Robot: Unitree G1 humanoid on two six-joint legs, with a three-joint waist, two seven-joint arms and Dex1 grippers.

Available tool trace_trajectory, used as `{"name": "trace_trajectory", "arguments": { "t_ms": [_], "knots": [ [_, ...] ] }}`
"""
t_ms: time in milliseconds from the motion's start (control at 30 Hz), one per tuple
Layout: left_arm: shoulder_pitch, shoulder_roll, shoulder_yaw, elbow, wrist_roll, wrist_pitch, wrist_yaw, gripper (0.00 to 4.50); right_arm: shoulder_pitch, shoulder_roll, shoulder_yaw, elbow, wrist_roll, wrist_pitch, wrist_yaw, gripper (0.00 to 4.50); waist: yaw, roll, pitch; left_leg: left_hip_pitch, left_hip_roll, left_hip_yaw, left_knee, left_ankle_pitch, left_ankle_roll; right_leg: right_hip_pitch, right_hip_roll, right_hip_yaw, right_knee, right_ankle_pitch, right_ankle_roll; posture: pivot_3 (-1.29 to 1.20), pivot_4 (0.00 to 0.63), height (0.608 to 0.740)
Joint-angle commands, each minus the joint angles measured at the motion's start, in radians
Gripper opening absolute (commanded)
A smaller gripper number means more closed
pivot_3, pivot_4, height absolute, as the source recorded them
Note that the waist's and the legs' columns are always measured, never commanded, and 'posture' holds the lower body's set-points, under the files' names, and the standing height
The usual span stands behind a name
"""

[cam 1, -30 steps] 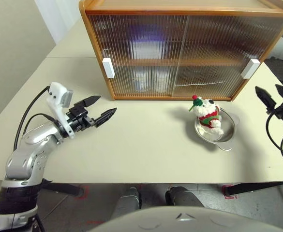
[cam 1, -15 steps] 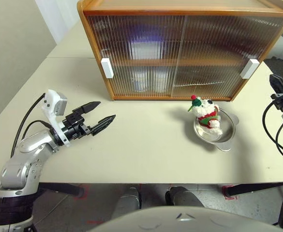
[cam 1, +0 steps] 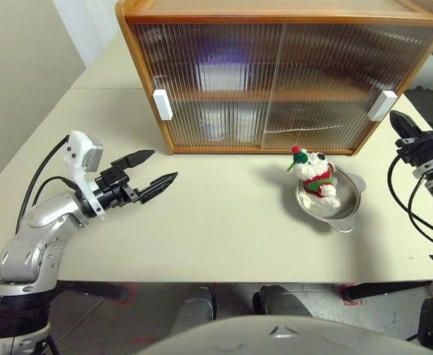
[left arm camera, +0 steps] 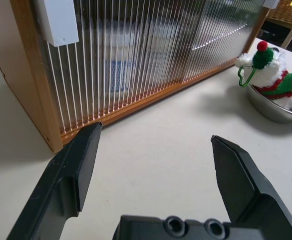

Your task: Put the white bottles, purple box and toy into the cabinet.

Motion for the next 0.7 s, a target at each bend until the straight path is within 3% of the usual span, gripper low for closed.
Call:
{"name": "trace_trajectory", "arguments": {
  "t_ms": [33, 700],
  "knots": [
    [-0.007, 0.009, -0.012, -0.018, -0.001, 0.014, -0.008, 4.5, -0.013, -0.002, 0.019, -0.001, -0.026, 0.014, -0.016, 0.03, 0.0, 0.0, 0.0, 0.0, 0.0, 0.0, 0.0, 0.0, 0.0, 0.0, 0.0, 0.0, 0.0, 0.0, 0.0, -0.15, 0.067, 0.74],
    [0.016, 0.0, 0.0, -0.003, -0.002, 0.058, 0.015, 4.5, -0.092, 0.101, 0.087, -0.012, -0.018, 0.029, -0.012, 0.03, -0.017, 0.001, -0.001, 0.004, 0.002, 0.0, -0.001, 0.0, 0.0, 0.003, 0.002, 0.0, 0.001, 0.001, 0.0, -0.14, 0.071, 0.74]
  ]
}}
